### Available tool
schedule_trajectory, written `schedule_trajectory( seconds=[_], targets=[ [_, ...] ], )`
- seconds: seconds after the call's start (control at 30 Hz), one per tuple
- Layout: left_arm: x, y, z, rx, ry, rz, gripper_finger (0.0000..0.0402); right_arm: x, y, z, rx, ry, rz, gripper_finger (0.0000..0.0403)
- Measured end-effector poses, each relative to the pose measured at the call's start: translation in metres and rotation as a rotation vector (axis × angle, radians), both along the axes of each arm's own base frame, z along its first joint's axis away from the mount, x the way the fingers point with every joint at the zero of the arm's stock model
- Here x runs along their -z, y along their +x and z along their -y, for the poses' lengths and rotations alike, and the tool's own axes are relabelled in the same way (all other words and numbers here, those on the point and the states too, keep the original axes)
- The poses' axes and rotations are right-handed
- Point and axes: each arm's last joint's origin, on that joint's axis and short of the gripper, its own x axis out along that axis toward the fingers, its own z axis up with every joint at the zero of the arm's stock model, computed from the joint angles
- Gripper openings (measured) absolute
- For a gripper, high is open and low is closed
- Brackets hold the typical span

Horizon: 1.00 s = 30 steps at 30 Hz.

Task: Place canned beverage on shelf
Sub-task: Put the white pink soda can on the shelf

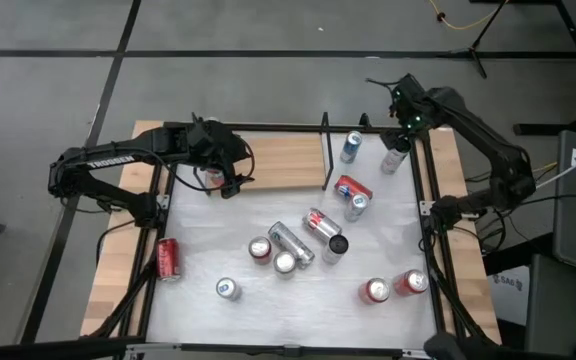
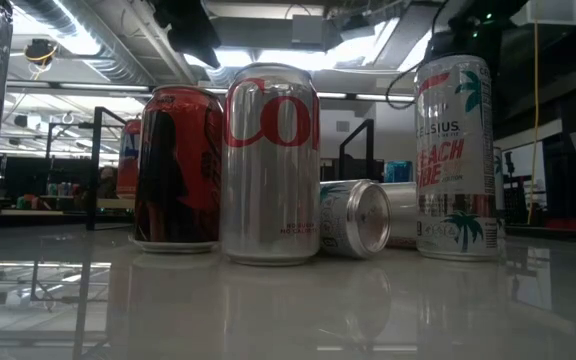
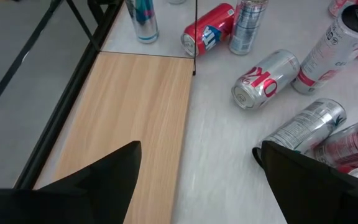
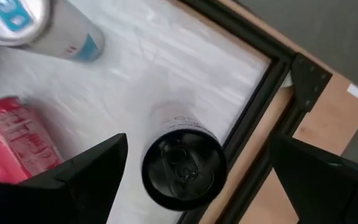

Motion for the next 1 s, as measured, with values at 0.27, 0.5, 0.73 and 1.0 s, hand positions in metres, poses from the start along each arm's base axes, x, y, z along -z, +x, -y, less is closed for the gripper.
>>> schedule_trajectory(
  seconds=[0.27,0.5,0.73,1.0],
  targets=[
    [0.0,0.0,0.0,0.0,0.0,0.0,0.0322,0.015,0.004,0.005,0.003,0.106,-0.065,0.0379],
    [0.0,0.0,0.0,0.0,0.0,0.0,0.0322,0.02,0.005,0.006,-0.05,0.142,-0.095,0.0379],
    [0.0,0.0,0.0,0.0,0.001,0.0,0.0322,0.02,0.005,0.006,-0.146,0.141,-0.111,0.0379],
    [0.0,0.0,0.0,0.0,0.001,0.0,0.0322,0.02,0.004,0.004,-0.218,0.168,-0.116,0.0379]
  ],
)
